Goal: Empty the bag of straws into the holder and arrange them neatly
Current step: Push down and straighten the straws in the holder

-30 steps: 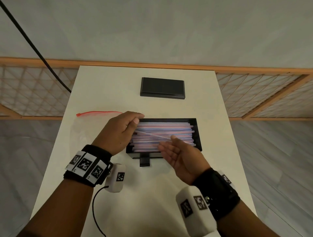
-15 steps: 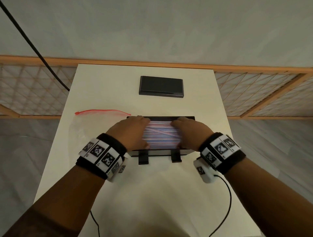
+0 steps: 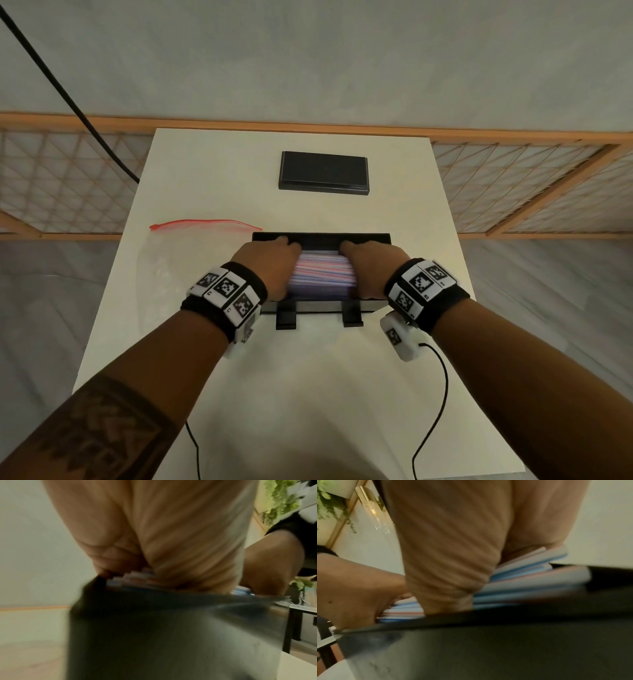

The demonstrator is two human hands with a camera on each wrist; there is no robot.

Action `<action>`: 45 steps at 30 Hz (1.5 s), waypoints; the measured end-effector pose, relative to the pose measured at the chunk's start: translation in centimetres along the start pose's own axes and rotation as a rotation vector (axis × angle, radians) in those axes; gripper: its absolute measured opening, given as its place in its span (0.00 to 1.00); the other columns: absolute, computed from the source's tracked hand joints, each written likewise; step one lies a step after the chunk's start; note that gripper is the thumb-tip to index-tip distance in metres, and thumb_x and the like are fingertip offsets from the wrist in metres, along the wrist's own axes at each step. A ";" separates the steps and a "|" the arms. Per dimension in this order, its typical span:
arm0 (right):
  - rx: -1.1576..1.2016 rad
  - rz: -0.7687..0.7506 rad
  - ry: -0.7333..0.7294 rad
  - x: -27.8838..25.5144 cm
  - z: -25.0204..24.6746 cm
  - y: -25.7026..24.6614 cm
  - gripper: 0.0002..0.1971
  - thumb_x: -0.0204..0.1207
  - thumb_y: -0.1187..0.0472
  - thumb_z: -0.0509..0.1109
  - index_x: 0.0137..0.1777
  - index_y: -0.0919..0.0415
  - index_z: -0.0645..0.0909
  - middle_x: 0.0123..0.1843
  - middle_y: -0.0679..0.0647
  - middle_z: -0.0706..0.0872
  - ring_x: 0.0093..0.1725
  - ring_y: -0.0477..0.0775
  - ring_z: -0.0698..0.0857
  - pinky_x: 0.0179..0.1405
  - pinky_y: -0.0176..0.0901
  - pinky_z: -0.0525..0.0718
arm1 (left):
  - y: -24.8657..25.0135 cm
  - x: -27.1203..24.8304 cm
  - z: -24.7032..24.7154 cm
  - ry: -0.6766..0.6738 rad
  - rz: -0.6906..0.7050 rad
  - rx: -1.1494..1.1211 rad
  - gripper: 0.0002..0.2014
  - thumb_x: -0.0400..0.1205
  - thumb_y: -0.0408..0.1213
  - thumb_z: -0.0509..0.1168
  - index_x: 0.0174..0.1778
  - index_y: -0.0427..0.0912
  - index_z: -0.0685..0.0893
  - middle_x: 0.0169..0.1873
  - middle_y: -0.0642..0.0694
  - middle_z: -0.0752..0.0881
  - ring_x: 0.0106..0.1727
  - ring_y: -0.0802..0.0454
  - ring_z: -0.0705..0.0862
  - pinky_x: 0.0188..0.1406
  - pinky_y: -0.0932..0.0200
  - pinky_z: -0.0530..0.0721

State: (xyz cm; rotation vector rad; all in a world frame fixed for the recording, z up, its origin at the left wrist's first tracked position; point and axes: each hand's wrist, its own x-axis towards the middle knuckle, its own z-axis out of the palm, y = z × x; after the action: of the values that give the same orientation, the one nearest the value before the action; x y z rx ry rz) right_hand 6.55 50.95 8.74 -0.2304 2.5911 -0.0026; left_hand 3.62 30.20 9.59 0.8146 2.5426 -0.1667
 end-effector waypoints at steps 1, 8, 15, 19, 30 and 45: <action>-0.001 0.003 0.015 0.0 0.0 0.0 0.33 0.68 0.52 0.81 0.70 0.52 0.70 0.53 0.54 0.88 0.50 0.61 0.89 0.43 0.50 0.85 | 0.0 -0.1 0.0 0.014 -0.004 -0.013 0.31 0.75 0.46 0.77 0.72 0.45 0.74 0.63 0.43 0.82 0.57 0.43 0.87 0.43 0.53 0.76; -0.018 -0.004 0.257 -1.1 0.3 -0.1 0.34 0.68 0.46 0.80 0.70 0.49 0.69 0.56 0.51 0.87 0.55 0.58 0.86 0.57 0.53 0.80 | 0.4 -1.2 1.2 0.256 -0.055 -0.111 0.33 0.73 0.37 0.76 0.75 0.45 0.73 0.64 0.43 0.83 0.62 0.41 0.83 0.58 0.49 0.81; 0.038 0.044 0.410 -2.3 0.9 -1.1 0.34 0.70 0.47 0.78 0.75 0.45 0.70 0.63 0.49 0.83 0.63 0.58 0.82 0.67 0.62 0.77 | 0.9 -2.2 2.6 0.465 -0.138 -0.351 0.36 0.67 0.29 0.78 0.74 0.43 0.79 0.65 0.41 0.84 0.64 0.37 0.81 0.61 0.41 0.82; 0.095 0.051 0.415 -2.2 1.6 -1.4 0.32 0.70 0.50 0.78 0.75 0.45 0.73 0.64 0.49 0.82 0.63 0.58 0.82 0.66 0.62 0.76 | 1.0 -2.2 3.3 0.496 -0.134 -0.482 0.35 0.68 0.43 0.80 0.73 0.42 0.81 0.65 0.42 0.85 0.62 0.39 0.85 0.63 0.42 0.83; 0.362 -0.028 0.384 -1.7 3.6 -0.2 0.40 0.68 0.34 0.78 0.79 0.45 0.72 0.74 0.46 0.79 0.75 0.49 0.77 0.82 0.57 0.57 | 0.7 -2.9 4.5 0.320 -0.042 -0.256 0.48 0.78 0.78 0.36 0.86 0.50 0.64 0.83 0.49 0.72 0.83 0.46 0.72 0.83 0.34 0.66; 0.122 -0.082 0.116 -1.4 -1.0 0.8 0.30 0.73 0.50 0.79 0.75 0.50 0.75 0.67 0.52 0.86 0.64 0.59 0.85 0.67 0.51 0.81 | -2.0 -2.0 -0.8 -0.032 -0.051 -0.130 0.39 0.79 0.60 0.69 0.85 0.56 0.64 0.78 0.50 0.76 0.76 0.46 0.78 0.79 0.38 0.69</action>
State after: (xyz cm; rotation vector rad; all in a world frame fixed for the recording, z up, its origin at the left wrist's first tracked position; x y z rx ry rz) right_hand 7.09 51.91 10.25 -0.2996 2.6830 -0.2094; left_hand 3.54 27.76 11.19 0.6927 2.5158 -0.0290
